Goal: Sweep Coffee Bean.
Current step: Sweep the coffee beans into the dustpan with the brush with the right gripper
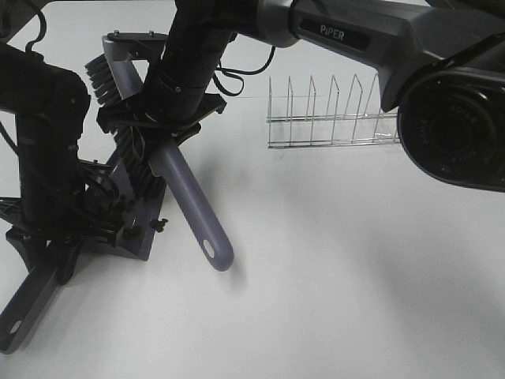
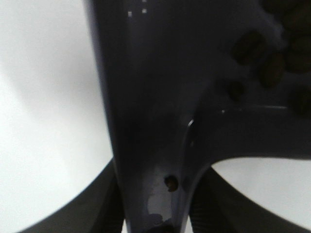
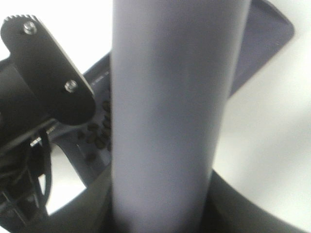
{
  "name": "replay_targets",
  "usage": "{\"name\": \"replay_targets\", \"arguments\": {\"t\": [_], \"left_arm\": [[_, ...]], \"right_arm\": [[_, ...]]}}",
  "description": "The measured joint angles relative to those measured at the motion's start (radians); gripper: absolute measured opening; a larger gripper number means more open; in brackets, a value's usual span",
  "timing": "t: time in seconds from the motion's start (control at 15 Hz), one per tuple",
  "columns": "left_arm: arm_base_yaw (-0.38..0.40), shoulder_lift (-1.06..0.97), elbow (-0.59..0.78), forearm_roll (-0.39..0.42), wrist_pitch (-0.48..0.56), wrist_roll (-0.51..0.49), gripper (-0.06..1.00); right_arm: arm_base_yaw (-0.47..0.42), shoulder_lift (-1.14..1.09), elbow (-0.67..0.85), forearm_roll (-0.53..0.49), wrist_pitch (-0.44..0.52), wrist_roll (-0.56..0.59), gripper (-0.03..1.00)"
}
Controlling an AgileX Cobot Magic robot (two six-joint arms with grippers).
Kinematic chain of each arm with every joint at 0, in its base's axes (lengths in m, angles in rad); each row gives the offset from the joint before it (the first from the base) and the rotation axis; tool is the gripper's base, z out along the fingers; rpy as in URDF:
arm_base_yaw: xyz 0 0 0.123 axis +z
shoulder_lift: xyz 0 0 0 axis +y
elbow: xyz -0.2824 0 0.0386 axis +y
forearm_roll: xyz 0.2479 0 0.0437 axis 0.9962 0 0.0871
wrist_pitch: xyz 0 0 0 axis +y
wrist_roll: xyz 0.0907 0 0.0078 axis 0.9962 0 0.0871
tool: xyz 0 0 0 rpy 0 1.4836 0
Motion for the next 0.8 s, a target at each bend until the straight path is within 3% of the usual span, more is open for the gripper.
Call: {"name": "replay_targets", "arguments": {"t": [0.2, 0.4, 0.8], "left_arm": [[0.000, -0.006, 0.022, 0.000, -0.020, 0.001, 0.31], [-0.002, -0.069, 0.149, -0.019, -0.093, -0.003, 0.31], [-0.002, -0.141, 0.304, -0.034, -0.140, -0.029, 0.31]], "right_arm": [[-0.002, 0.000, -0.069, -0.133, 0.106, 0.011, 0.34], [-0.019, -0.033, -0.055, -0.175, 0.109, 0.065, 0.34], [-0.024, -0.194, 0.195, -0.232, 0.112, 0.099, 0.34]]}}
